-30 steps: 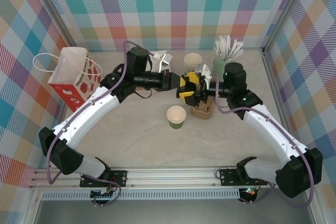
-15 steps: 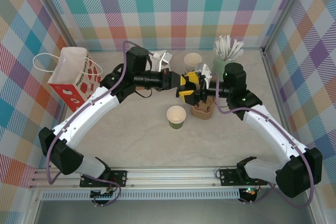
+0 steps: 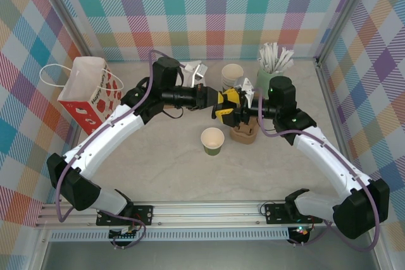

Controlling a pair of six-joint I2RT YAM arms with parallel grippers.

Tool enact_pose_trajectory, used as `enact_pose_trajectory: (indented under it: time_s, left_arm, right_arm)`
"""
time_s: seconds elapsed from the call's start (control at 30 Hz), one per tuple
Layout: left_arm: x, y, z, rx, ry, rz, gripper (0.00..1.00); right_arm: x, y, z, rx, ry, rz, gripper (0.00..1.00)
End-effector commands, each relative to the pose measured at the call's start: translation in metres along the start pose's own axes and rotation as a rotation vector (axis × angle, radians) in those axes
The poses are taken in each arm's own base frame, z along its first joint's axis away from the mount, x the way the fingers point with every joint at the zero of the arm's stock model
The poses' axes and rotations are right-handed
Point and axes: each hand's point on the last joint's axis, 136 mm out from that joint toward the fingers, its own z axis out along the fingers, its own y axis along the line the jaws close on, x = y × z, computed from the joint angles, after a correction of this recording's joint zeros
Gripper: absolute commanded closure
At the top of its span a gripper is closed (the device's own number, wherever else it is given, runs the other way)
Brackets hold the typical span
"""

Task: Pack the takeout coffee

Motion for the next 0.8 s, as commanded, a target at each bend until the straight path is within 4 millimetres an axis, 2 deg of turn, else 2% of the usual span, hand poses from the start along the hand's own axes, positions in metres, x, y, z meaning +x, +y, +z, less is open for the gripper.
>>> enact_pose_trajectory:
  time_s: [0.0, 0.13, 0.3, 0.57, 0.77]
  left_arm:
    - [-0.005, -0.016, -0.014, 0.006, -0.049, 0.084, 0.69]
    - [0.001, 0.002, -0.022, -0.103, -0.057, 0.094, 0.53]
    - [0.002, 0.019, -0.046, -0.249, -0.138, 0.119, 0.45]
    - [0.006, 0.066, -0.113, -0.569, -0.381, 0.123, 0.39]
    - [0.027, 0.101, -0.156, -0.759, -0.494, 0.099, 0.32]
  right_arm:
    - [0.015, 0.007, -0.005, 0.008, 0.076, 0.044, 0.28]
    - [0.029, 0.007, -0.013, 0.046, 0.164, 0.085, 0.28]
    - [0.05, 0.009, -0.026, 0.099, 0.298, 0.173, 0.29]
    - [0.077, 0.007, -0.035, 0.21, 0.522, 0.479, 0.29]
    - [0.101, 0.001, -0.027, 0.316, 0.731, 0.595, 0.3]
